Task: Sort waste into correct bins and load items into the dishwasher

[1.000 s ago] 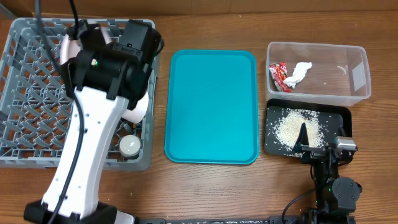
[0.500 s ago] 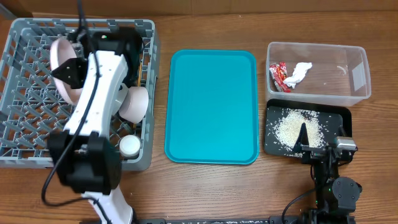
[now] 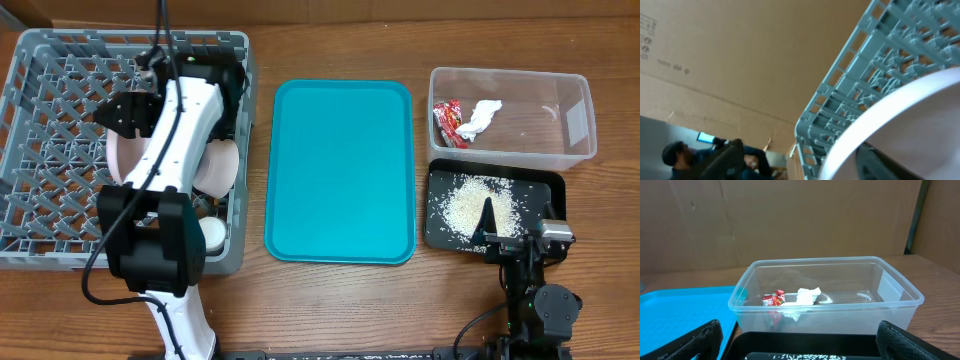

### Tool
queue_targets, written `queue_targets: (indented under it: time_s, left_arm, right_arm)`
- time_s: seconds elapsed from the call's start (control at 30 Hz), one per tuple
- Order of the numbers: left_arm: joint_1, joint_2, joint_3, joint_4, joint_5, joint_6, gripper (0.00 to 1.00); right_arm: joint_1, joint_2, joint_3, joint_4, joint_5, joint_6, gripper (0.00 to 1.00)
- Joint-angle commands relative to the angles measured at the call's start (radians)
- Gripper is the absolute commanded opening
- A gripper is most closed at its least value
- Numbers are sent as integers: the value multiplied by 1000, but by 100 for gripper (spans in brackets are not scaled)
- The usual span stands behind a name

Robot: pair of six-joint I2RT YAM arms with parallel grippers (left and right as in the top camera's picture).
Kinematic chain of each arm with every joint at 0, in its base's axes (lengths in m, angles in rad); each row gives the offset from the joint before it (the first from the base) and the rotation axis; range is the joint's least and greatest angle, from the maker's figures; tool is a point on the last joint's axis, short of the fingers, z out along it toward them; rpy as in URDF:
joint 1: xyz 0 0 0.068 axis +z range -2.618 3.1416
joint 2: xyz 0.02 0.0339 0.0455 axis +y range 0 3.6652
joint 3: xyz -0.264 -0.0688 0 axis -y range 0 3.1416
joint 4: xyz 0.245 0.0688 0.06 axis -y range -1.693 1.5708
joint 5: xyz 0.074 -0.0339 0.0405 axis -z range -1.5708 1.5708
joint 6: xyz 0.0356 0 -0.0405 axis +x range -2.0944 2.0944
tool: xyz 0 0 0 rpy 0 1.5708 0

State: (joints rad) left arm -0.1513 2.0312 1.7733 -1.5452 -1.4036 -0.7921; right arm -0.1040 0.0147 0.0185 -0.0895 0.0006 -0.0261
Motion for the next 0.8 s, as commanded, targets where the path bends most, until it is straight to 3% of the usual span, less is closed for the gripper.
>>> queue_targets:
  time_s: [0.0, 0.33, 0.4, 0.53, 0.63, 0.77]
  left_arm:
    - [-48, -28, -2, -4, -43, -27, 77]
    - [-246, -150, 32, -7, 57, -26, 90]
    - [-291, -189, 51, 26, 104, 31, 90]
    - [-367, -266, 72, 138, 259, 246, 87]
    - [-407, -322, 83, 179, 417, 269, 85]
    - [-406, -406, 84, 248, 636, 270, 91]
  right_arm:
    - [-2, -12, -11, 7, 2, -1, 100]
    - [-2, -12, -11, 7, 2, -1, 100]
    - [-2, -12, -11, 7, 2, -1, 100]
    - [-2, -12, -11, 7, 2, -1, 100]
    - [-2, -12, -11, 7, 2, -1, 100]
    - [-2, -12, -11, 7, 2, -1, 100]
